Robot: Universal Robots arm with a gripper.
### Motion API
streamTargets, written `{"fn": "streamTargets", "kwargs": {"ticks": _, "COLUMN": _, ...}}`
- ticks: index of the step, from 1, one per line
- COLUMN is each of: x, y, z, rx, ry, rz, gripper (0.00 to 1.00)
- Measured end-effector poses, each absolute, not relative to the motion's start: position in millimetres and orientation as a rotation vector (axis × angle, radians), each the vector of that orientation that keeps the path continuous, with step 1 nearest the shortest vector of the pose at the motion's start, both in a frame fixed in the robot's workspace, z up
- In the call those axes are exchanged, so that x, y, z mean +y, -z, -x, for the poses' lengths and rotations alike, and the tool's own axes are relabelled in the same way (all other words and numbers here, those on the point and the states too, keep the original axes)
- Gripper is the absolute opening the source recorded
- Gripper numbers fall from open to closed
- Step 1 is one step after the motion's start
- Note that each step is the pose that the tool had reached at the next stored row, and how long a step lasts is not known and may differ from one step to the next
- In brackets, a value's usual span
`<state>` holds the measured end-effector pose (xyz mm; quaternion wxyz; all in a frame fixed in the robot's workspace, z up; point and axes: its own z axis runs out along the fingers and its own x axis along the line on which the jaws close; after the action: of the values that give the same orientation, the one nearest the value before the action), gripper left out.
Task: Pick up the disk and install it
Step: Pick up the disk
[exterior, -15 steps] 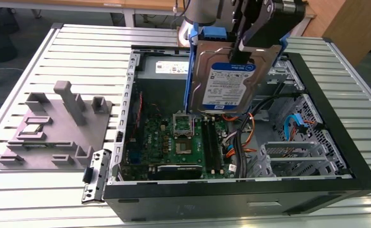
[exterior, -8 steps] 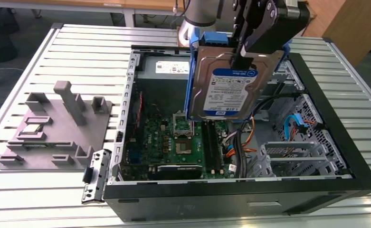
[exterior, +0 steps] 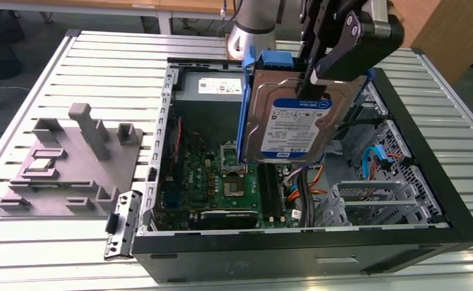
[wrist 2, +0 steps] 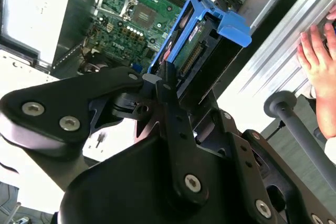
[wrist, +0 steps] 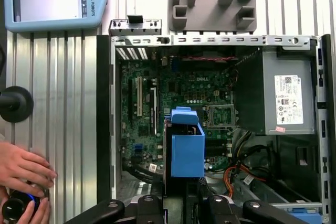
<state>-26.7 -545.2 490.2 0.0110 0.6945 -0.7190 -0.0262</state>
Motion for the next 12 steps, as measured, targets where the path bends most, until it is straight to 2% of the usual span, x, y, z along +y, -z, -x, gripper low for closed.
{"fn": "streamTargets", "kwargs": {"ticks": 12, "x": -554.3, "y": -486.2, "z": 25.0, "rx": -2.232, "ry": 0.054, "rz": -2.154, "gripper": 0.35}}
